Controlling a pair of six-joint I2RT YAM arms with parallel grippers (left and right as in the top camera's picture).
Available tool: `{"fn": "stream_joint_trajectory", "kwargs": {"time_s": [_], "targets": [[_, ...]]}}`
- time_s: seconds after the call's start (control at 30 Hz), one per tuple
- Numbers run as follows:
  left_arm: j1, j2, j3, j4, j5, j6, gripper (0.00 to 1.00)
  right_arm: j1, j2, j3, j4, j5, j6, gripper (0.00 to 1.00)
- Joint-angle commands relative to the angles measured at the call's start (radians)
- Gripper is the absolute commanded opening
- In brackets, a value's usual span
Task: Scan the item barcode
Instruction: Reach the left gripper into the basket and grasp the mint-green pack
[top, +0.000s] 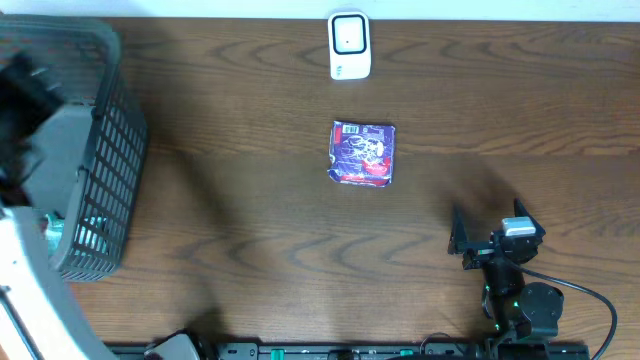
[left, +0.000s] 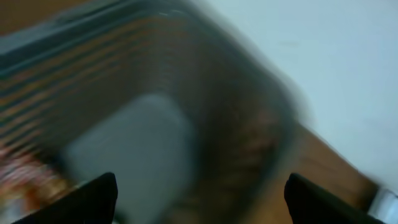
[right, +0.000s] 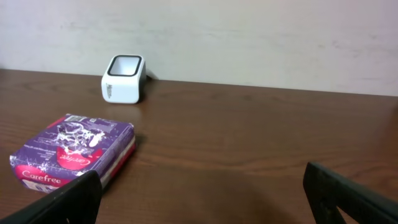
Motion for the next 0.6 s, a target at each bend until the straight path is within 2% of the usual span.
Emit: {"fn": "stream_joint_trajectory", "kwargs": {"time_s": [0.0, 0.13, 0.4, 0.57], "targets": [[0.14, 0.048, -0.064, -0.014, -0.057, -0.102, 0.86, -0.01, -0.003, -0.002, -0.003, 0.004, -0.012, 0.99], [0.208, 0.132, -0.143, -0.045, -0.097, -0.194, 0.86, -0.01, -0.003, -0.002, -0.003, 0.004, -0.012, 0.99], [0.19, 0.323, -0.273, -0.078, -0.17, -0.267, 0.86, -0.01, -0.003, -0.002, -0.003, 0.004, -0.012, 0.99], [0.169, 0.432, -0.325, -0.078, -0.301, -0.306, 0.86, -0.01, -0.003, -0.002, -0.003, 0.004, -0.012, 0.99]]}}
